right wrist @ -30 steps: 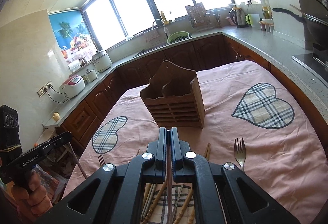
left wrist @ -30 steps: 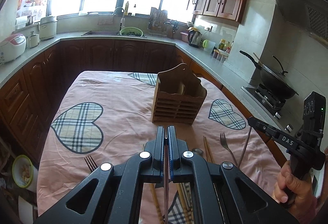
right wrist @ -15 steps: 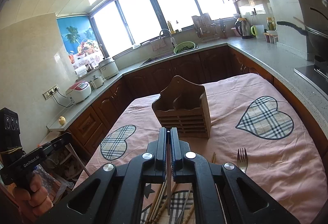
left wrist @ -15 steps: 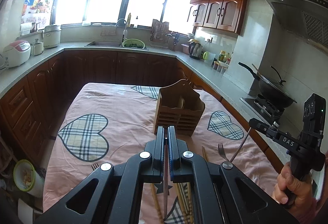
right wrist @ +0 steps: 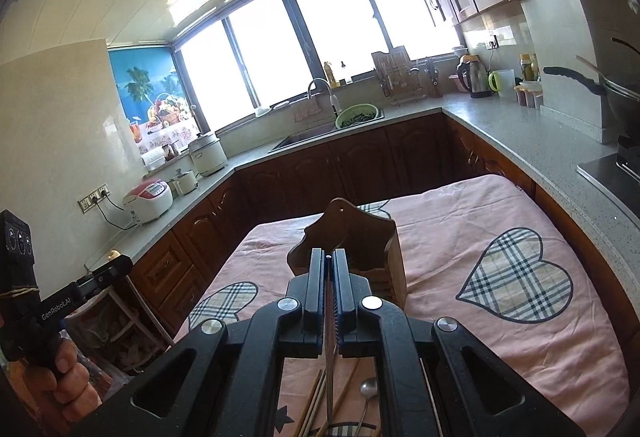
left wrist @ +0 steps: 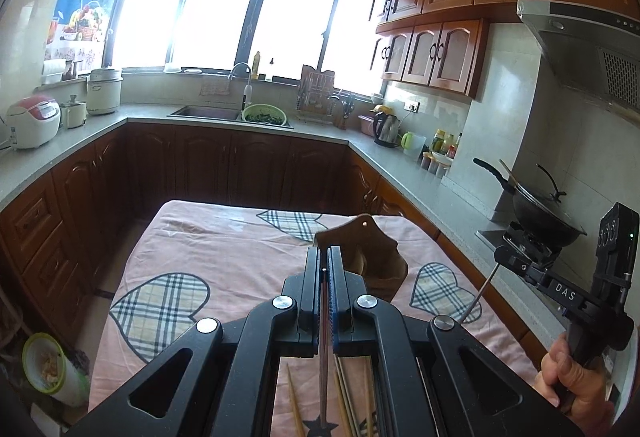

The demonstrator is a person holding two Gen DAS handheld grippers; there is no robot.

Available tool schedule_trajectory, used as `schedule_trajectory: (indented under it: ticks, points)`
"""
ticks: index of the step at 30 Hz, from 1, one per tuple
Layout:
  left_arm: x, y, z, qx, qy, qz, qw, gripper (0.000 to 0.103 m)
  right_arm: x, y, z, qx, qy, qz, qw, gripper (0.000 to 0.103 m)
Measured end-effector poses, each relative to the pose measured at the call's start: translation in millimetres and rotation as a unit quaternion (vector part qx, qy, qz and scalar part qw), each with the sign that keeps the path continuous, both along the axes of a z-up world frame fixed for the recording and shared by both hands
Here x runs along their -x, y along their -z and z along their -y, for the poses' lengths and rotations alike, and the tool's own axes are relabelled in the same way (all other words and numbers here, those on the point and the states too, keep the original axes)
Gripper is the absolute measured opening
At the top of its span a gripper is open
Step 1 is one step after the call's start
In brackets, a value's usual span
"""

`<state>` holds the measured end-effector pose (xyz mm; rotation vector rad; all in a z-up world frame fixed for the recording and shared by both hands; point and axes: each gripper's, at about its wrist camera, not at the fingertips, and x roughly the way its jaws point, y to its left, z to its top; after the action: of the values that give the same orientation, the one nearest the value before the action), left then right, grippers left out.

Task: Organize utensils
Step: 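Lift the held chopsticks with both tools and carry them over the wooden holder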

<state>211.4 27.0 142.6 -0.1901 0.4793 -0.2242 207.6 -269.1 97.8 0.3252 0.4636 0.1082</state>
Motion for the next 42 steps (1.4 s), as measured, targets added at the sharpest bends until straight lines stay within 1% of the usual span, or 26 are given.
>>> schedule_trajectory:
  ticks: [8,12,16,19,23,27,32,35,38,42]
  points:
    - [-57.0,-16.4,6.5,0.013,-0.010,0.046,0.9988,0.002,-41.9,-36.9,21.8,0.002,0.031,0.045,0.999,0.003]
    - [-91.6,-21.2,11.7,0.021,-0.016,0.066,0.9975,0.002,-65.5,-49.6,33.6,-0.001,0.048,0.063,0.997,0.003]
    - [-129.7,-14.7,18.7,0.023,-0.033,0.080,0.9960,0.002,-91.5,-58.3,43.2,-0.004,0.062,0.075,0.995,0.003]
    - [-157.2,3.1,27.0,0.030,-0.046,0.077,0.9955,0.002,-109.6,-57.1,48.1,-0.002,0.070,0.077,0.995,0.003]
    - [-198.9,34.0,36.6,0.044,-0.055,0.058,0.9959,0.002,-132.9,-39.9,52.0,-0.003,0.077,0.068,0.995,0.003]
    - [-239.1,70.0,49.4,0.040,-0.072,0.033,0.9960,0.002,-150.0,-9.1,53.5,-0.010,0.085,0.049,0.995,0.004]
    - [-267.7,107.5,63.1,0.044,-0.082,0.014,0.9956,0.002,-160.4,30.1,56.6,-0.031,0.089,0.023,0.995,0.004]
    - [-280.4,120.0,70.7,0.049,-0.083,0.006,0.9953,0.002,-162.8,44.0,58.6,-0.045,0.093,0.013,0.995,0.004]
    - [-292.4,132.5,78.2,0.043,-0.082,-0.005,0.9957,0.002,-164.9,53.2,59.7,-0.053,0.093,0.005,0.994,0.004]
    - [-291.3,134.2,80.6,0.032,-0.087,-0.010,0.9956,0.002,-164.9,59.8,63.1,-0.060,0.096,-0.001,0.994,0.004]
